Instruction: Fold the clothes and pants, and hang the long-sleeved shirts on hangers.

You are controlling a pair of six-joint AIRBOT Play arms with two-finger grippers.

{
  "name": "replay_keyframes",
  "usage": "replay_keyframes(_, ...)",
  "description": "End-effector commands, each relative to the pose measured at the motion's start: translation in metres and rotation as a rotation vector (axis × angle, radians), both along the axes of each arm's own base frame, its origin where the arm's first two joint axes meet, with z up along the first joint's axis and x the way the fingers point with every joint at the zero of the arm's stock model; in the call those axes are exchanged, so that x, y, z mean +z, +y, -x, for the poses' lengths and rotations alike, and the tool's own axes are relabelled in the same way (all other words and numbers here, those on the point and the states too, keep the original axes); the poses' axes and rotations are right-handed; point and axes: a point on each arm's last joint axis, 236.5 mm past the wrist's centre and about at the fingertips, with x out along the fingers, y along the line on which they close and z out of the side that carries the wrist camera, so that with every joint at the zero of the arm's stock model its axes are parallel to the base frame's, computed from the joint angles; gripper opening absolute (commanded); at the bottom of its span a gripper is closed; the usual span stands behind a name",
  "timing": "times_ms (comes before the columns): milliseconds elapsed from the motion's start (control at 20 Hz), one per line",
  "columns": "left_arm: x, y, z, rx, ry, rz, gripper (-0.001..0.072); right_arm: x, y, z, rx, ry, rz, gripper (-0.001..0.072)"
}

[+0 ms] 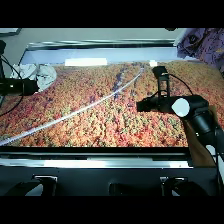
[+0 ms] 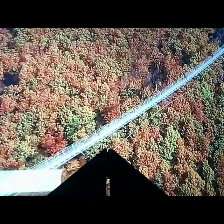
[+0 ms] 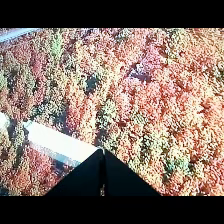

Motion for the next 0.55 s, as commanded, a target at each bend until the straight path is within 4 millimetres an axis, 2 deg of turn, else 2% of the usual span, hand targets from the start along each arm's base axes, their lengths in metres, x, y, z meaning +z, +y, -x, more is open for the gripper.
replay_keyframes(0, -0.0004, 0.0013, 0.0001, 0.003, -0.018, -0.006, 0.0017, 0.0051, 0.0084, 0.0022, 0.021, -0.019, -0.006, 0.0028)
replay_keyframes(500, -0.0028, 0.0013, -0.0010, 0.002, -0.012, -0.006, 0.0017, 0.0051, 0.0084, 0.0022, 0.021, -0.019, -0.006, 0.0028)
